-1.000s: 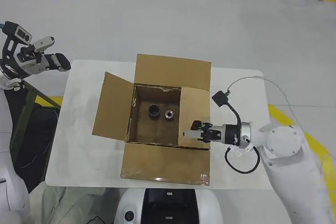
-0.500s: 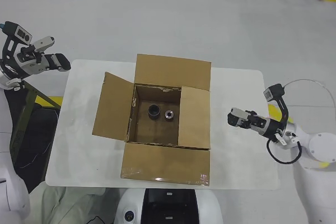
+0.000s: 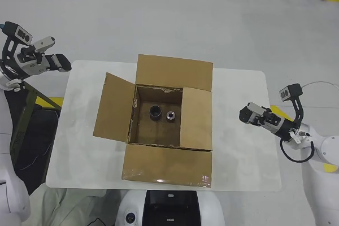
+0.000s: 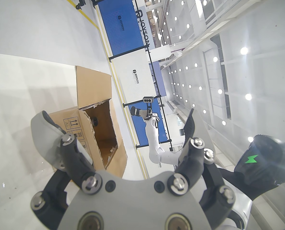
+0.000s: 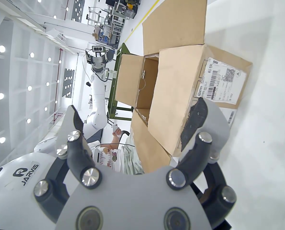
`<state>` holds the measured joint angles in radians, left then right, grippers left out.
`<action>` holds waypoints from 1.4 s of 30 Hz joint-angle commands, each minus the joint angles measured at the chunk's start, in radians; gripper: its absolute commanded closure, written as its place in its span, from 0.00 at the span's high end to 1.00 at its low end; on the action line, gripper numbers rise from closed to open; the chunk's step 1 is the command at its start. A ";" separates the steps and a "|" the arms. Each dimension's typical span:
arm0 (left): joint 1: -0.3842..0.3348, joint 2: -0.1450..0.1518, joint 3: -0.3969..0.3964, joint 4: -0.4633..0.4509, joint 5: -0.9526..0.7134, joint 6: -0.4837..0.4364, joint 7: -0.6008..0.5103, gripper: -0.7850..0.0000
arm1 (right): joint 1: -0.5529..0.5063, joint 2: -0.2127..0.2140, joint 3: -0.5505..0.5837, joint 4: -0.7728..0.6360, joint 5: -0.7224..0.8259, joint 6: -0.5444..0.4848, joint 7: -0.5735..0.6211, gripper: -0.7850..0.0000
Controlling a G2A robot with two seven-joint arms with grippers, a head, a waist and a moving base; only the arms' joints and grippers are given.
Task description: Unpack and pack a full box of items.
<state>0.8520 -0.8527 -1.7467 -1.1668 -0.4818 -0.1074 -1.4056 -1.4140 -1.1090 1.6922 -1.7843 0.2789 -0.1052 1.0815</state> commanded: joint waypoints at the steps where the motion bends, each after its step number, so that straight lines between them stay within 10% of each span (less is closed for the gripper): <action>1: 0.000 0.000 0.000 0.000 0.000 0.000 0.000 1.00 | 0.000 0.000 0.000 0.000 0.000 0.000 0.000 1.00; 20: 0.051 -0.009 0.108 -0.069 -0.003 0.018 0.000 1.00 | 0.000 0.000 0.000 0.000 0.000 0.000 0.000 1.00; 42: -0.060 -0.035 0.335 -0.061 -0.047 0.015 -0.078 1.00 | 0.000 0.000 0.000 0.000 0.000 0.000 0.000 1.00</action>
<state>0.8012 -0.8865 -1.4204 -1.2297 -0.5291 -0.0931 -1.4785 -1.4140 -1.1091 1.6922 -1.7843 0.2788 -0.1051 1.0816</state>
